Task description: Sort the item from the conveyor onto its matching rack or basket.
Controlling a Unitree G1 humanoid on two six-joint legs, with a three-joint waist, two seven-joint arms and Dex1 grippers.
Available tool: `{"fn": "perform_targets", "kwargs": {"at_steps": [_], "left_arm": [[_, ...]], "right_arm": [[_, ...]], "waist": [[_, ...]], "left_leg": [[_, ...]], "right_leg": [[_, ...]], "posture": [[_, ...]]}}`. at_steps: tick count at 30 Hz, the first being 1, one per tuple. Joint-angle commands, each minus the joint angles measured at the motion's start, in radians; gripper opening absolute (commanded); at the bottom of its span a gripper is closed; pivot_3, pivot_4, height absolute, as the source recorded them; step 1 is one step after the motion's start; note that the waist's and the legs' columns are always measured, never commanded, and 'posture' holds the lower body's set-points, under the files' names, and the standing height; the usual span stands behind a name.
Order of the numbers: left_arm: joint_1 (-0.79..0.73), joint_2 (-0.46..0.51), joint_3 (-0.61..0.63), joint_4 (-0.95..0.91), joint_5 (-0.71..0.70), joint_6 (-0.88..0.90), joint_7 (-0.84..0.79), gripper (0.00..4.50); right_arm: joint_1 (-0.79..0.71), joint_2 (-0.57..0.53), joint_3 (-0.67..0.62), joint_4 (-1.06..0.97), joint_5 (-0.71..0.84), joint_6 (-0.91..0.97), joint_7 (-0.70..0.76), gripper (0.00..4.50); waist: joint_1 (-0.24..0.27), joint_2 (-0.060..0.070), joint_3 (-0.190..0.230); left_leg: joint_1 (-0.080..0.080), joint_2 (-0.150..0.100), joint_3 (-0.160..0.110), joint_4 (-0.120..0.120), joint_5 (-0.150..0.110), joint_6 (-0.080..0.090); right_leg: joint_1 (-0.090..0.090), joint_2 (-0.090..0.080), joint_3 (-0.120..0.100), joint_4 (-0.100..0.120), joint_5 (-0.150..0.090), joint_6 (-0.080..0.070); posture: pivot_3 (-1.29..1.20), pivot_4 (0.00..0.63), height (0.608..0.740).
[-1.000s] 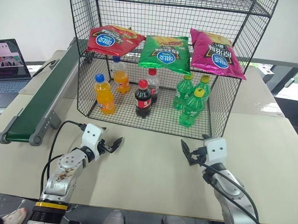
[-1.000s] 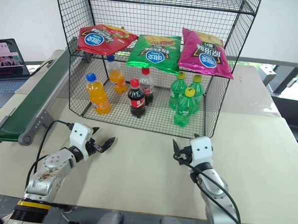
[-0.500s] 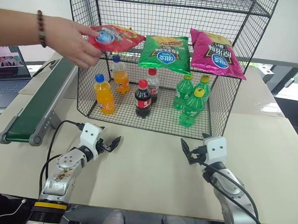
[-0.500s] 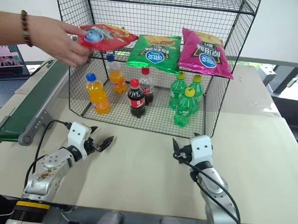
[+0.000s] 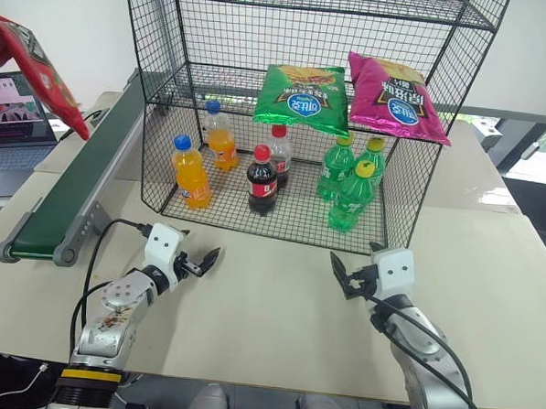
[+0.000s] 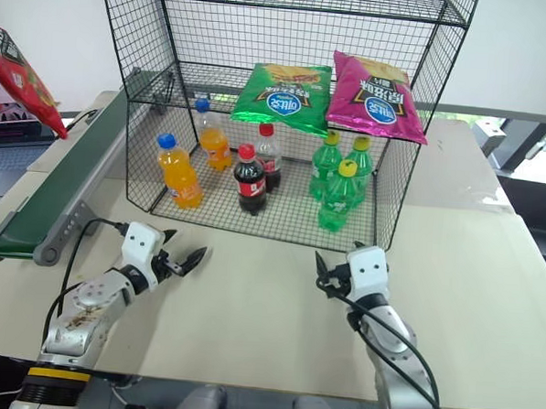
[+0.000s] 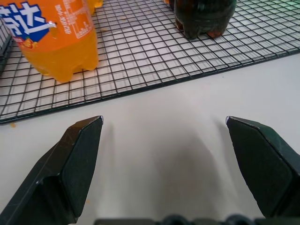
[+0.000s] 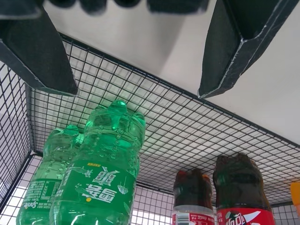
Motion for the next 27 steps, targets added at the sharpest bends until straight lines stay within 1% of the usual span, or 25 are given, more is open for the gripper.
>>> {"fn": "perform_targets", "kwargs": {"at_steps": [1,14,27], "left_arm": [[-0.003,0.011,0.019,-0.04,0.002,0.001,-0.003,4.49],[0.0,0.011,0.025,-0.031,0.002,-0.006,-0.005,4.49],[0.047,0.024,0.084,-0.03,-0.034,-0.011,-0.056,4.49]], "right_arm": [[-0.006,0.005,0.001,-0.025,-0.003,-0.022,-0.001,4.5],[-0.005,0.003,0.003,-0.026,-0.006,-0.022,0.007,4.5],[-0.007,-0.002,0.018,-0.031,-0.012,-0.018,0.025,4.5]], "waist": [[0.0,0.0,0.0],[0.0,0.0,0.0],[-0.001,0.0,0.0]], "left_leg": [[0.0,0.0,0.0,0.0,0.0,0.0],[0.0,0.0,0.0,0.0,0.0,0.0],[0.0,0.0,0.0,0.001,0.0,0.0]], "right_leg": [[0.0,0.0,0.0,0.0,0.0,0.0],[0.0,0.0,0.0,0.0,0.0,0.0],[0.0,0.0,0.0,0.001,0.0,0.0]], "posture": [[0.0,0.15,0.74],[0.0,0.15,0.74],[0.0,0.15,0.74]]}}
